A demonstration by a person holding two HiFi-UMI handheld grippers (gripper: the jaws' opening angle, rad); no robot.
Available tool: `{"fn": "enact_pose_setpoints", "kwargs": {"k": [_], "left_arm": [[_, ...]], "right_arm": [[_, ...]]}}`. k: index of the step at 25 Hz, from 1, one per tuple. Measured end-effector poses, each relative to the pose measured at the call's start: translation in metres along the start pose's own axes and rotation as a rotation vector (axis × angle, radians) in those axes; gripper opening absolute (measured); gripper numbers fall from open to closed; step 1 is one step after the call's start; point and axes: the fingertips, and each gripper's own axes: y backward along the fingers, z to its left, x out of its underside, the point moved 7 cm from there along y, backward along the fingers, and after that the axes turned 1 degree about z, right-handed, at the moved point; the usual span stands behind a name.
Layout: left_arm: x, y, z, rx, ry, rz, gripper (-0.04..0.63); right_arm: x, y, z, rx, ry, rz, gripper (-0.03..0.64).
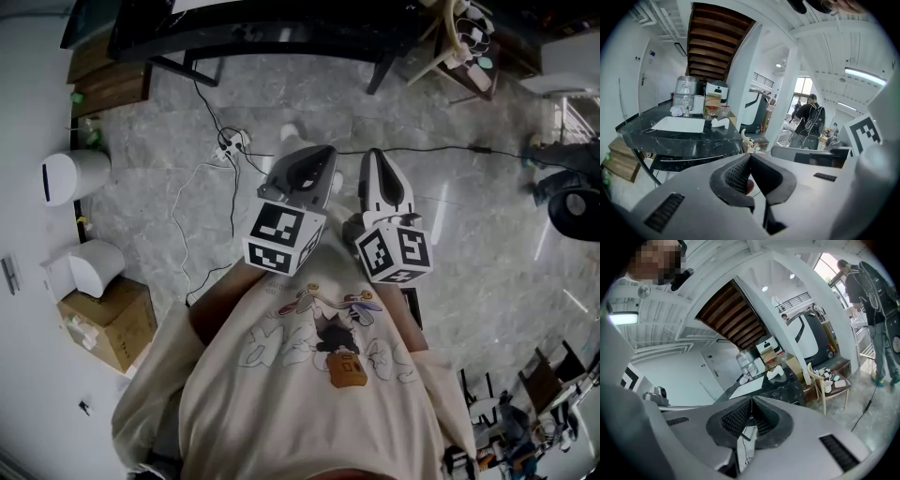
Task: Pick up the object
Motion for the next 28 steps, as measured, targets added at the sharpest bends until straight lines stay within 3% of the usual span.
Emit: {"fn": "enact_pose_setpoints", "kwargs": {"k": [10,20,28], "left_arm": [[-0.033,-0.046,0.032,0.008,0.006,0.010,0.003],[-0.092,-0.116,0.109,0.066,0.043,0.033,0.003],[-0.156,-0.162,0.173,0.142,0.026,0.034,0.003]], "right_arm": [[-0.025,-0.057,-0.016,0.008,-0.006,0.007,0.021],[-0.063,-0.161,-0.020,0.062,-0.009,0.022,0.021],[-0.103,-0.244,-0.010,0.131,-0.005,0.012,0.021]]}}
